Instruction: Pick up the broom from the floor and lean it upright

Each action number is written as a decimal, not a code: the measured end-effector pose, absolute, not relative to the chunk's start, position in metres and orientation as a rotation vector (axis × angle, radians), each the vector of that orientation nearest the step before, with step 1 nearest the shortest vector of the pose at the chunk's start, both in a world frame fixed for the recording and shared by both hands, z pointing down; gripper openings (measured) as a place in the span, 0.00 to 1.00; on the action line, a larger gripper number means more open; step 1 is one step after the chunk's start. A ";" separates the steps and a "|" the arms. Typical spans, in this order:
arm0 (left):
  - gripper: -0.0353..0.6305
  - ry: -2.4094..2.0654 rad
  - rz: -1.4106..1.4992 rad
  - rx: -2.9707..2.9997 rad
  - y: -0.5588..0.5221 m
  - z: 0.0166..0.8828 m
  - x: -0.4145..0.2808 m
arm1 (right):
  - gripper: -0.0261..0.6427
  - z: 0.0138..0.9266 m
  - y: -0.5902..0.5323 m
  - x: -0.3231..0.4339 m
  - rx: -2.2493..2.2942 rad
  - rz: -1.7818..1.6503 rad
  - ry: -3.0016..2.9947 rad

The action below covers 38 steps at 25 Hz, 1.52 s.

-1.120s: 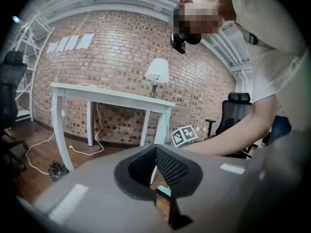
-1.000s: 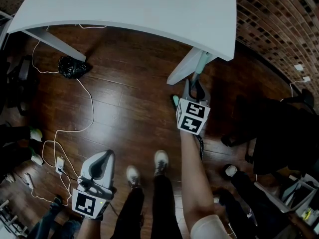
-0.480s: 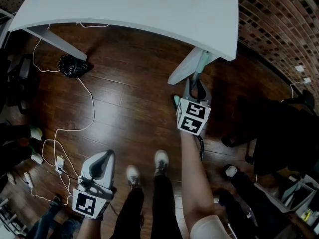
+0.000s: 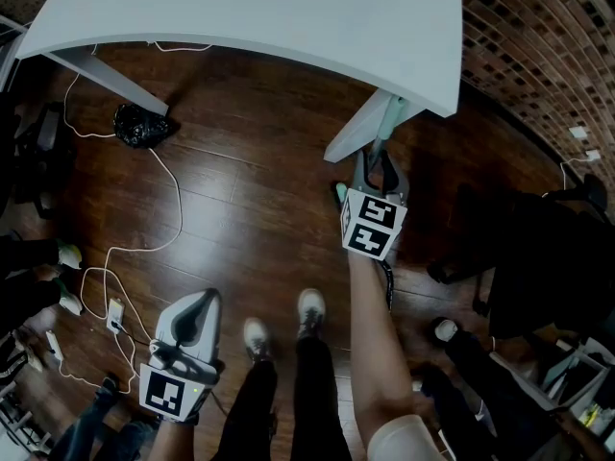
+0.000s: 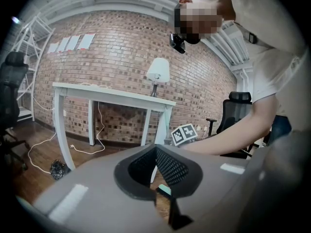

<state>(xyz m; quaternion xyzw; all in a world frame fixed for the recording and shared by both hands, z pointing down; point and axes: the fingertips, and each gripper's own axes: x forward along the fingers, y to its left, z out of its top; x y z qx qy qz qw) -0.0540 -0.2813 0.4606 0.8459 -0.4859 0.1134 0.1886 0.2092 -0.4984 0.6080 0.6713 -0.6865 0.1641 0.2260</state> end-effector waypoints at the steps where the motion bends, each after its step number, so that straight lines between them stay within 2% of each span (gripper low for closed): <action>1: 0.05 -1.367 0.319 2.380 -0.281 0.461 -0.054 | 0.30 0.608 -0.498 0.208 1.846 0.453 -1.898; 8: 0.05 -1.371 0.326 2.373 -0.280 0.460 -0.055 | 0.34 0.611 -0.494 0.206 1.828 0.464 -1.902; 17: 0.05 -1.389 0.313 2.377 -0.278 0.455 -0.056 | 0.31 0.602 -0.470 0.217 1.847 0.459 -1.871; 19: 0.05 -1.389 0.308 2.381 -0.277 0.450 -0.056 | 0.26 0.600 -0.446 0.218 1.844 0.471 -1.859; 23: 0.05 -1.397 0.269 2.404 -0.280 0.436 -0.056 | 0.08 0.579 -0.392 0.219 1.843 0.430 -1.849; 25: 0.05 -1.406 0.234 2.433 -0.281 0.415 -0.056 | 0.06 0.562 -0.360 0.216 1.812 0.430 -1.866; 30: 0.05 -1.468 0.131 2.522 -0.280 0.339 -0.069 | 0.06 0.475 -0.299 0.203 1.776 0.399 -1.959; 38: 0.05 -1.574 0.029 2.601 -0.228 0.203 -0.117 | 0.06 0.255 -0.232 0.153 1.853 0.208 -2.147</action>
